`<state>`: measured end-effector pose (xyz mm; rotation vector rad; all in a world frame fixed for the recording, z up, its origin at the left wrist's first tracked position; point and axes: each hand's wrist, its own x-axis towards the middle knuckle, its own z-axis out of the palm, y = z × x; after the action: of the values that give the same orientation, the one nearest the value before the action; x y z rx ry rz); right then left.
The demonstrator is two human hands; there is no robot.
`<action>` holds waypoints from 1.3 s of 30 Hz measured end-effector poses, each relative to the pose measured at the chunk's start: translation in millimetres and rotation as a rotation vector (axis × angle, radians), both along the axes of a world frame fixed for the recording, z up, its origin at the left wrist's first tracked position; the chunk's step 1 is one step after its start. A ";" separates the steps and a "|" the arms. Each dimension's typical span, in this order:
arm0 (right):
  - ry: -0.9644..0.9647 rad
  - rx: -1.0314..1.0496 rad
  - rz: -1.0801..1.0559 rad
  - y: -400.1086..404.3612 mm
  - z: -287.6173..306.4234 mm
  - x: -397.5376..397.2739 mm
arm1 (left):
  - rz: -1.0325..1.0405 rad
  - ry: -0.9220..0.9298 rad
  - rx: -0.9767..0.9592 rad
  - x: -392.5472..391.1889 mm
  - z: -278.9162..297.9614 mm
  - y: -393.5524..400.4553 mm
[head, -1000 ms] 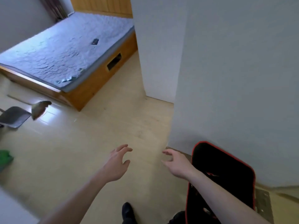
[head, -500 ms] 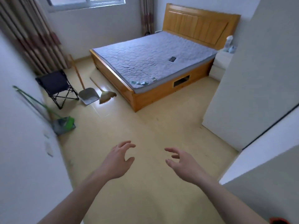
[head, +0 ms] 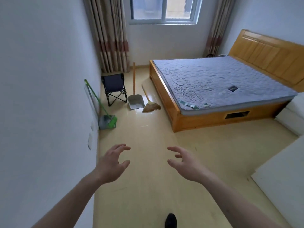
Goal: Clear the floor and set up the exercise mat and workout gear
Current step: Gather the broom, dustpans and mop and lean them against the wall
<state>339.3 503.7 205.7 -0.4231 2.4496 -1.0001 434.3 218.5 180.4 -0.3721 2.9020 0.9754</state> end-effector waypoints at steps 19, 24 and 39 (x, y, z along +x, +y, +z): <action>0.005 -0.037 0.247 -69.2 10.0 -265.9 | 0.297 0.011 -0.067 -173.7 20.4 -56.9; 0.041 -0.037 0.338 -124.0 8.5 -313.2 | 0.407 0.016 -0.031 -197.1 17.9 -101.0; 0.101 0.002 0.418 -348.7 16.1 -493.5 | 0.489 0.008 0.048 -364.3 0.0 -307.1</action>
<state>-154.2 155.0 221.9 -0.9575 2.3072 -0.8114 69.9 -88.7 180.4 -1.1116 2.8416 1.0917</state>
